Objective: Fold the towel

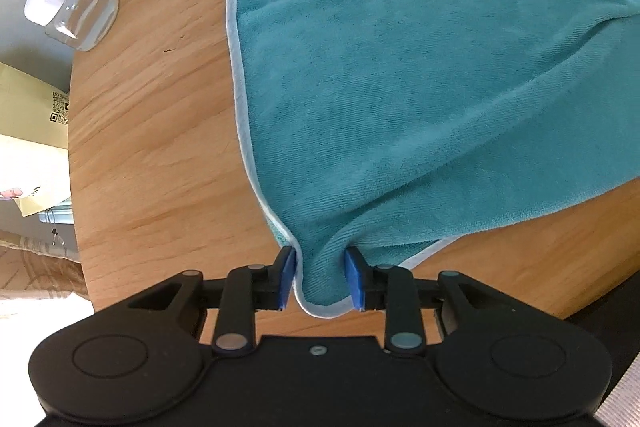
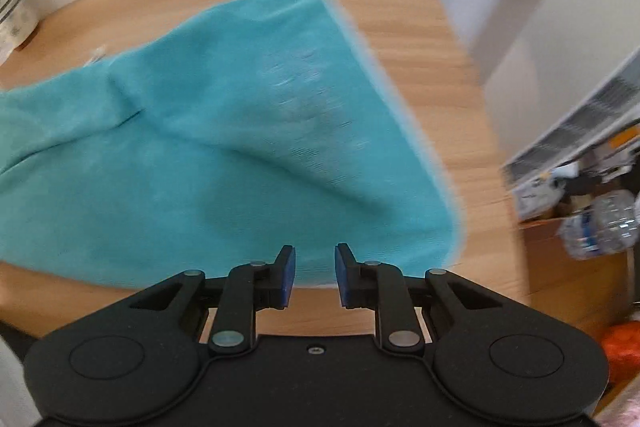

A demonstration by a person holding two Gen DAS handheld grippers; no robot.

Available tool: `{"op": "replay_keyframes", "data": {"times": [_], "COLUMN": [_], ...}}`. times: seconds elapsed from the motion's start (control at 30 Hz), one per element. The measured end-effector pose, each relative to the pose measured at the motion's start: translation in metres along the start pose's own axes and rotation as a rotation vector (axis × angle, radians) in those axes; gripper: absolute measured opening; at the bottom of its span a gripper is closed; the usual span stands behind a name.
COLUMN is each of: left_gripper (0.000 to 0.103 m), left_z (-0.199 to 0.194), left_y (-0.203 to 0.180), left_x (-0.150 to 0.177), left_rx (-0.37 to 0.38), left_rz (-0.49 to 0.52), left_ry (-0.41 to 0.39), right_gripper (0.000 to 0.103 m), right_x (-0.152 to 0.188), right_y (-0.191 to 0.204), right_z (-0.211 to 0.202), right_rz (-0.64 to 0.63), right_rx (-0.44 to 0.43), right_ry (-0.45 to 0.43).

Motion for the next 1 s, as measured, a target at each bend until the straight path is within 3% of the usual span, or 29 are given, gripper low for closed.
{"op": "replay_keyframes", "data": {"times": [0.3,0.33,0.37,0.6,0.8,0.87,0.93,1.0], "left_gripper": [0.028,0.028,0.028,0.029,0.043,0.043,0.043,0.042], "left_z": [0.001,0.000,0.001,0.002,0.007,0.009,0.009,0.009], "left_y": [0.006,0.006,0.006,0.010,0.013,0.014,0.010,0.005], "left_x": [0.003,0.004,0.005,0.007,-0.003,-0.008,-0.010,-0.011], "left_rx": [0.064,0.069,0.075,0.107,0.096,0.100,0.085,0.063], "left_rz": [0.069,0.078,0.093,0.183,0.242,0.216,0.223,0.241], "left_ry": [-0.043,-0.052,-0.063,-0.063,-0.025,-0.002,0.005,0.005], "right_gripper": [0.018,0.008,0.006,0.005,0.002,0.003,0.011,0.011], "right_x": [0.011,0.008,0.004,-0.020,-0.052,-0.055,-0.053,-0.043], "right_y": [0.035,0.034,0.031,0.011,-0.006,-0.003,0.000,0.004], "right_z": [0.013,0.014,0.015,0.022,0.033,0.030,0.022,0.011], "right_rz": [-0.091,-0.059,-0.014,0.116,0.152,0.087,0.014,-0.063], "right_rx": [0.080,0.068,0.053,0.056,0.003,0.047,0.089,0.070], "right_ry": [-0.043,-0.029,-0.017,-0.038,-0.014,-0.019,-0.027,-0.033]}}
Point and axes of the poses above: each gripper's, at about its wrist camera, not at the fingertips, and z roughly the way its jaws point, y to its left, x to its underside, the point moved 1 cm from there along z, roughly the way its jaws point
